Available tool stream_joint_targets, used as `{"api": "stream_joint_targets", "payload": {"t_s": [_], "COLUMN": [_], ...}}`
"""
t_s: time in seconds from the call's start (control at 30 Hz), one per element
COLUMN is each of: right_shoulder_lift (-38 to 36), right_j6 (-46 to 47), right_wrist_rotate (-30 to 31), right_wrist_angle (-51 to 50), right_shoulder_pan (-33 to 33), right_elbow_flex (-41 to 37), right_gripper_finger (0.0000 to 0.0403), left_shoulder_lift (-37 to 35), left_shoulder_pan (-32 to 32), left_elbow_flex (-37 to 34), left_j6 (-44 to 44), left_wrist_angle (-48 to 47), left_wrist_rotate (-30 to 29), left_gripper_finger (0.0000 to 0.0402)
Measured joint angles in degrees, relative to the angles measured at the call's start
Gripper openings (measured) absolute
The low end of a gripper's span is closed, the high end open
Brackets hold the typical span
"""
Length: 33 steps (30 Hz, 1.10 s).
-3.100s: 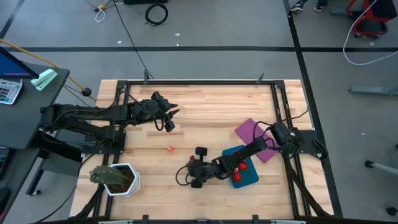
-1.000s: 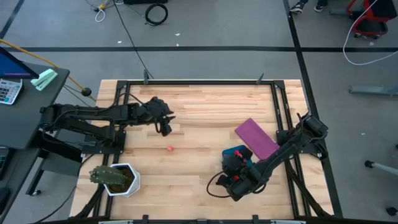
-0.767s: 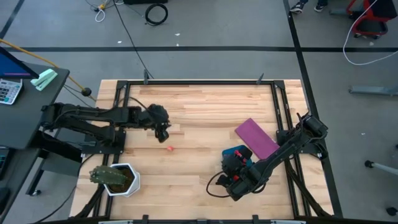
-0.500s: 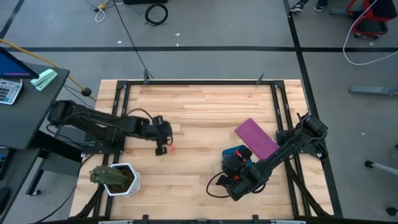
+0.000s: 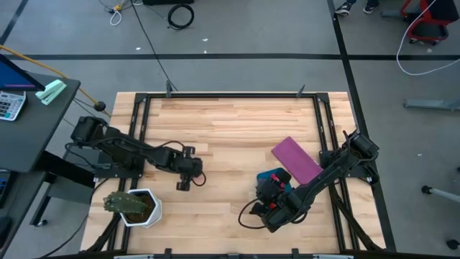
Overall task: Pick and placing Produce into tupperware
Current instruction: Put the pink peach into the blue bin
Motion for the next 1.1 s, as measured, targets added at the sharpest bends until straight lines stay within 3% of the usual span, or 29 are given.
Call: {"api": "stream_joint_targets", "payload": {"t_s": [0.37, 0.7, 1.1], "right_shoulder_lift": [0.0, 0.0, 0.0], "right_j6": [0.0, 0.0, 0.0], "right_wrist_rotate": [0.0, 0.0, 0.0], "right_wrist_angle": [0.0, 0.0, 0.0], "right_shoulder_pan": [0.0, 0.0, 0.0], "right_elbow_flex": [0.0, 0.0, 0.0], "right_gripper_finger": [0.0122, 0.0122, 0.0122], "left_shoulder_lift": [0.3, 0.2, 0.2], "left_shoulder_pan": [0.2, 4.8, 12.6], "left_elbow_flex": [-0.1, -0.1, -0.1], "left_j6": [0.1, 5.4, 12.4], "left_wrist_angle": [3.6, 14.5, 19.2], "left_wrist_rotate": [0.1, 0.0, 0.0], "left_gripper_finger": [0.0110, 0.0112, 0.0210]}}
